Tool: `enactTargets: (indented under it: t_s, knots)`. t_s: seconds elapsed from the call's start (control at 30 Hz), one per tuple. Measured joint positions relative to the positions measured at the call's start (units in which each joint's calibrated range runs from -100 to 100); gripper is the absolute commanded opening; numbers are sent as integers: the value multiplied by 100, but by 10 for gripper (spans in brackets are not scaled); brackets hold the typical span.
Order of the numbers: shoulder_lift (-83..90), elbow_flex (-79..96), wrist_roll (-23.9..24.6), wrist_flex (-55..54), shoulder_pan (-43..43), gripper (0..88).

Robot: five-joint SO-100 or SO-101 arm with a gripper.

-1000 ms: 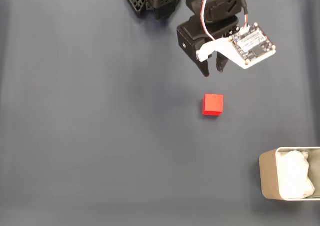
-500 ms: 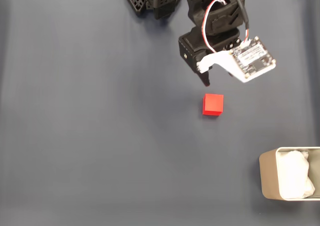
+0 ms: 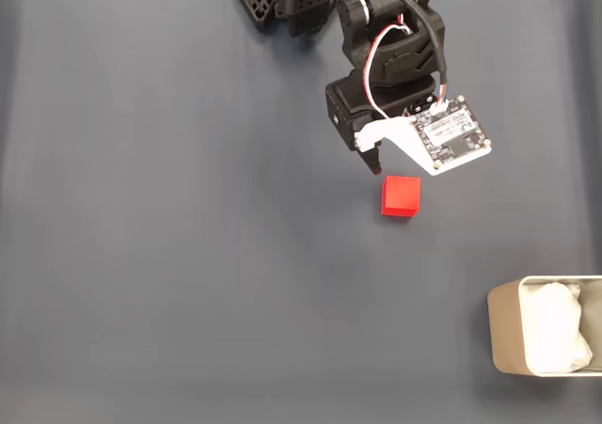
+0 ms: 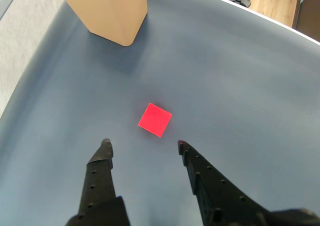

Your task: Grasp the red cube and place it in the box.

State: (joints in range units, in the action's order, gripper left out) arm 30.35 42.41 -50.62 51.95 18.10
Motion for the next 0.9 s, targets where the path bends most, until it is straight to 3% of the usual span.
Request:
enactTargets:
  t_s: [0.9]
  knots:
    - [-790, 705, -186, -1416, -163, 408]
